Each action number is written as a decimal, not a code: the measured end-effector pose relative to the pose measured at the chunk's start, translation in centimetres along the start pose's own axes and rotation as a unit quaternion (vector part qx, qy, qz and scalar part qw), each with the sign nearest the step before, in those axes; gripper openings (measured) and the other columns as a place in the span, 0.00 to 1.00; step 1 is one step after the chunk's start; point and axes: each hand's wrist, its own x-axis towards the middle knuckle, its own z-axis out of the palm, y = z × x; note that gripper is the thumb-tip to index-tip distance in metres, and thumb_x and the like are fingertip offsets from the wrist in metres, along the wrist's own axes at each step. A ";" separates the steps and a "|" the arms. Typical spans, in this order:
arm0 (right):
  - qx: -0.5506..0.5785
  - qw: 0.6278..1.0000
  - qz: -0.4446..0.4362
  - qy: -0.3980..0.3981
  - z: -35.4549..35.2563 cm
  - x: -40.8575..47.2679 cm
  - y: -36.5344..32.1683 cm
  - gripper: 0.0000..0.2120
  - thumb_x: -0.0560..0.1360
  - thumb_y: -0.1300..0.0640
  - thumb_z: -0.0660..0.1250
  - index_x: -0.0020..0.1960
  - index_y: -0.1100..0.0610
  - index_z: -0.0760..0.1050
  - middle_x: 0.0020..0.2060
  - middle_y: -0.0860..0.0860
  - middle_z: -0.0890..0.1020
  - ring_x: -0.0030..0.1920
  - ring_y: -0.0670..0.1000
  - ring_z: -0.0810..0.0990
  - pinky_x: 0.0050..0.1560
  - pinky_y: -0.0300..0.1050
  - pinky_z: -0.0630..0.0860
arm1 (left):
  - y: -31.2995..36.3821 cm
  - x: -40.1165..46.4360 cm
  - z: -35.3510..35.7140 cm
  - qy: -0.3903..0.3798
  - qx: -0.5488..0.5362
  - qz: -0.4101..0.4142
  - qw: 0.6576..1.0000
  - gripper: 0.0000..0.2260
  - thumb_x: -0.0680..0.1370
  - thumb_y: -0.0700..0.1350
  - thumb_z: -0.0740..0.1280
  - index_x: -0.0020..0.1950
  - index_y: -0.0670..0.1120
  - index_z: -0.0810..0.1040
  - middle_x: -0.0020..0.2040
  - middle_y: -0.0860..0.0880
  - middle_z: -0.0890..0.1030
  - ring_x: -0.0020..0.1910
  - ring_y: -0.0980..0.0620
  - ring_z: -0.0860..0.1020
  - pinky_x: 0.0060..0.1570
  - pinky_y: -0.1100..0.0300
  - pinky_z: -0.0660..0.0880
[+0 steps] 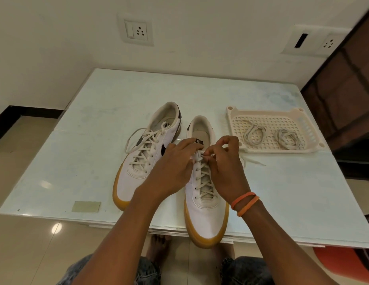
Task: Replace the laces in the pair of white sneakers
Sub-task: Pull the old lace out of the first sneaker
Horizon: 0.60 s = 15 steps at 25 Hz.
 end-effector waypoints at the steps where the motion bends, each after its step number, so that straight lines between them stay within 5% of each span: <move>1: 0.033 0.999 0.040 -0.006 -0.1 0.2 0.4 0.04 0.75 0.66 0.67 0.47 0.58 0.75 0.57 0.52 0.64 0.45 0.47 0.76 0.51 0.30 0.74 | -0.3 0.0 -0.1 0.000 -0.008 0.004 1.000 0.22 0.79 0.36 0.60 0.71 0.54 0.69 0.74 0.54 0.66 0.70 0.47 0.66 0.65 0.58 0.64; 3: 0.213 0.958 0.191 -0.035 -1.0 0.4 1.7 0.02 0.74 0.61 0.68 0.43 0.57 0.76 0.58 0.54 0.67 0.50 0.54 0.78 0.58 0.37 0.75 | -1.3 0.2 -0.3 -0.006 -0.023 0.008 1.000 0.26 0.77 0.32 0.59 0.68 0.57 0.71 0.73 0.56 0.67 0.68 0.47 0.67 0.64 0.57 0.64; 5: 0.457 0.829 0.308 -0.091 -2.8 0.1 2.4 0.05 0.77 0.62 0.66 0.42 0.58 0.77 0.52 0.59 0.76 0.54 0.59 0.78 0.61 0.50 0.76 | -2.2 0.5 0.0 -0.017 -0.047 0.004 0.999 0.33 0.73 0.28 0.56 0.68 0.59 0.71 0.72 0.57 0.69 0.68 0.47 0.69 0.66 0.52 0.67; 6: 0.498 0.794 0.328 -0.115 -3.5 0.0 2.5 0.06 0.78 0.65 0.63 0.42 0.60 0.76 0.48 0.58 0.79 0.54 0.58 0.78 0.59 0.50 0.77 | -2.8 0.7 0.1 -0.017 -0.066 0.003 0.998 0.35 0.70 0.28 0.54 0.69 0.59 0.71 0.70 0.57 0.71 0.67 0.47 0.71 0.66 0.48 0.69; 7: 0.484 0.804 0.324 -0.121 -3.7 -0.1 2.3 0.07 0.78 0.67 0.63 0.42 0.60 0.76 0.47 0.55 0.80 0.53 0.57 0.79 0.56 0.50 0.78 | -3.4 0.8 0.3 -0.013 -0.082 0.006 0.997 0.36 0.69 0.27 0.53 0.69 0.59 0.71 0.69 0.56 0.73 0.63 0.47 0.73 0.64 0.45 0.71; 9: 0.383 0.880 0.275 -0.053 -3.2 -0.2 1.0 0.06 0.76 0.66 0.65 0.44 0.59 0.78 0.51 0.52 0.78 0.50 0.52 0.80 0.47 0.45 0.81 | -3.7 1.3 0.1 -0.005 -0.101 -0.006 0.995 0.38 0.68 0.24 0.53 0.69 0.56 0.72 0.64 0.52 0.78 0.52 0.51 0.76 0.62 0.47 0.74; 12: 0.149 0.980 0.131 0.030 -1.7 0.2 -0.5 0.05 0.73 0.57 0.72 0.48 0.54 0.80 0.53 0.49 0.69 0.47 0.40 0.76 0.45 0.30 0.75 | -3.0 1.6 -1.1 -0.003 -0.110 -0.021 0.994 0.36 0.69 0.21 0.55 0.69 0.50 0.75 0.63 0.47 0.79 0.50 0.56 0.75 0.52 0.76 0.68; 15: 0.017 0.998 0.033 0.049 -0.8 -0.2 -0.2 0.03 0.73 0.59 0.73 0.44 0.56 0.79 0.48 0.49 0.73 0.40 0.38 0.72 0.40 0.26 0.68 | -2.5 1.5 -1.7 0.010 -0.123 -0.005 0.992 0.35 0.68 0.20 0.55 0.66 0.48 0.78 0.65 0.52 0.78 0.53 0.61 0.75 0.46 0.80 0.66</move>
